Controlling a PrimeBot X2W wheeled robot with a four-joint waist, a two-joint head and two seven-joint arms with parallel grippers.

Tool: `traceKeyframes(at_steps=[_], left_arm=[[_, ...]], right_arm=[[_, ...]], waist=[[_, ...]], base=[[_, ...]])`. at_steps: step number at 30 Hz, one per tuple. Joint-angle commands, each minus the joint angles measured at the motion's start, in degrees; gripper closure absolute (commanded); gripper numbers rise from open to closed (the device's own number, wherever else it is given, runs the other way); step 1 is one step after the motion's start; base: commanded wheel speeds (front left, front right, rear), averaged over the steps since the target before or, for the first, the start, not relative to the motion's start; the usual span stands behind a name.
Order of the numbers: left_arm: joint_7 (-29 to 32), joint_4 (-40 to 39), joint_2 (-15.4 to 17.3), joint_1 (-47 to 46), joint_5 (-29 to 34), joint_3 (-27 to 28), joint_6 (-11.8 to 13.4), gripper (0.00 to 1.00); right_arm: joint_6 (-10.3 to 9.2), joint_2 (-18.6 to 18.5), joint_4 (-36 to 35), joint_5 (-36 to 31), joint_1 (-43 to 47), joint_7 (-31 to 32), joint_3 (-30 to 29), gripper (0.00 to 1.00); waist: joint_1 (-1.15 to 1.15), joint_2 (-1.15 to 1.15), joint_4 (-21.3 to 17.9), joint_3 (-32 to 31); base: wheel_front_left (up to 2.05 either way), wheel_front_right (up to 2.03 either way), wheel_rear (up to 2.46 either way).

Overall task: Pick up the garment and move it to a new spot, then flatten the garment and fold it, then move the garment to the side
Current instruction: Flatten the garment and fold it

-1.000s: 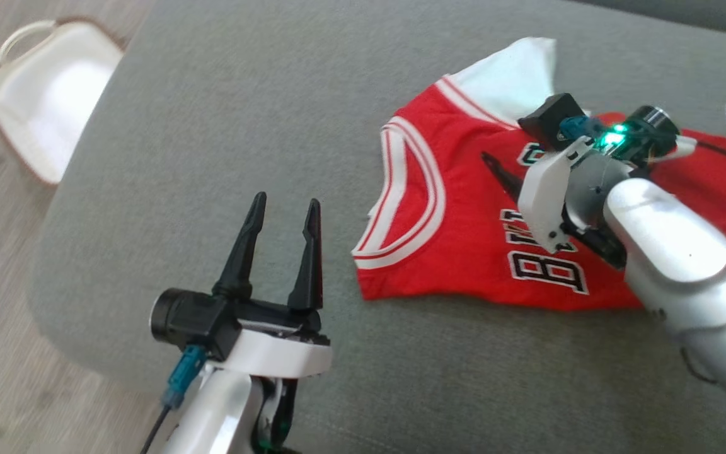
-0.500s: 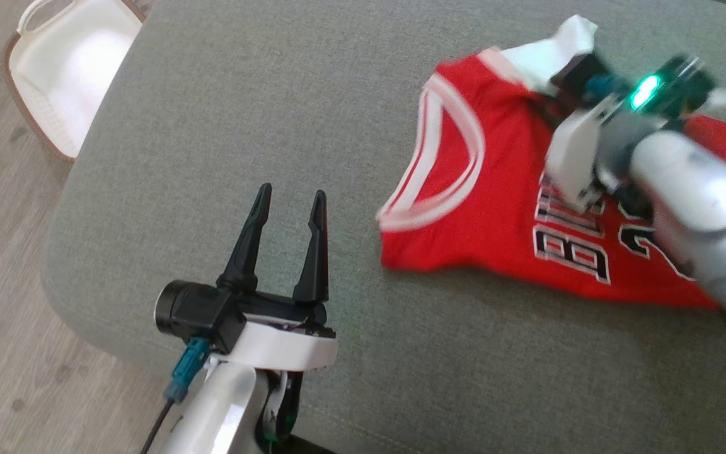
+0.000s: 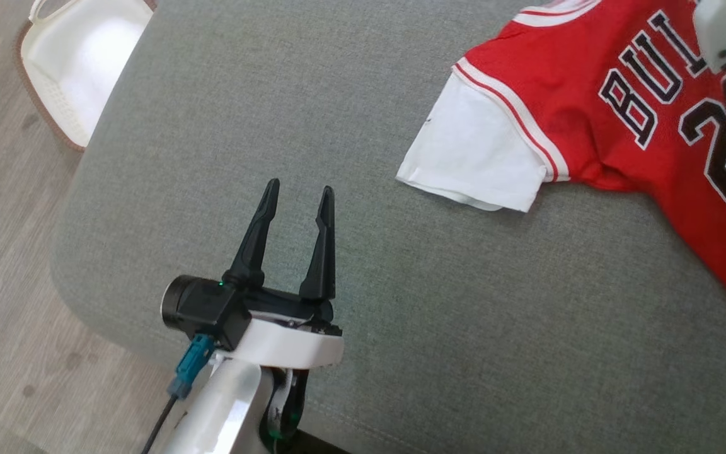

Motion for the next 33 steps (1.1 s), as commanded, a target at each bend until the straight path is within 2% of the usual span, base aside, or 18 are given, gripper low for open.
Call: traceKeyframes(at_steps=[1,7,12,15,19,24,25,30,33], left_arm=[[-0.3,-1.8,0.2,-1.5,-0.6,1.5,0.1,0.0],[-0.3,-1.2,0.2,-1.5,0.3,2.9,0.3,0.0],[-0.3,-0.8,0.2,-1.3,1.9,5.5,-0.2,0.0],[-0.3,-0.8,0.2,-0.7,3.0,7.2,-0.4,0.0],[-0.3,-0.6,0.2,0.4,4.5,9.2,-1.1,0.0],[-0.3,-0.6,0.2,2.6,6.0,11.7,-1.5,0.0],[-0.3,-0.6,0.2,2.6,6.0,11.7,-1.5,0.0],[-0.3,-0.4,0.2,4.5,7.3,13.4,-2.4,0.0],[-0.3,-0.3,0.2,5.5,7.8,14.5,-2.7,0.0]], right_arm=[[0.37,1.9,0.3,-0.4,0.3,-0.8,-0.3,0.0],[0.37,5.1,2.4,-0.9,2.2,-3.8,-1.8,0.0],[0.37,7.8,2.3,0.1,3.6,-6.9,-5.5,0.0],[0.37,9.2,-0.5,0.3,5.7,-7.6,-8.6,0.0],[0.37,8.9,-11.3,-1.4,12.1,-7.7,-17.3,0.0],[0.37,11.5,-26.7,-7.4,27.8,-7.7,-31.3,0.0],[0.37,11.5,-26.7,-7.4,27.8,-7.7,-31.3,0.0],[0.37,17.0,-41.3,-14.3,45.2,-7.7,-42.1,0.0],[0.37,19.8,-48.4,-16.4,54.1,-7.7,-46.2,0.0]], waist=[[0.0,0.0,0.0,0.0],[0.0,0.0,-1.9,-1.3],[0.0,0.0,-5.9,-4.2],[0.0,0.0,-9.0,-6.3],[0.0,0.0,-13.3,-9.2],[0.0,0.0,-18.6,-12.5],[0.0,0.0,-18.6,-12.5],[0.0,0.0,-22.6,-14.7],[0.0,0.0,-24.6,-15.5]], base=[[0.0,0.0,0.0],[0.0,0.0,0.0],[0.0,0.0,0.0],[0.0,0.0,0.0],[0.0,0.0,0.0],[0.0,0.0,0.0],[0.0,0.0,0.0],[0.0,0.0,0.0],[0.0,0.0,0.0]])
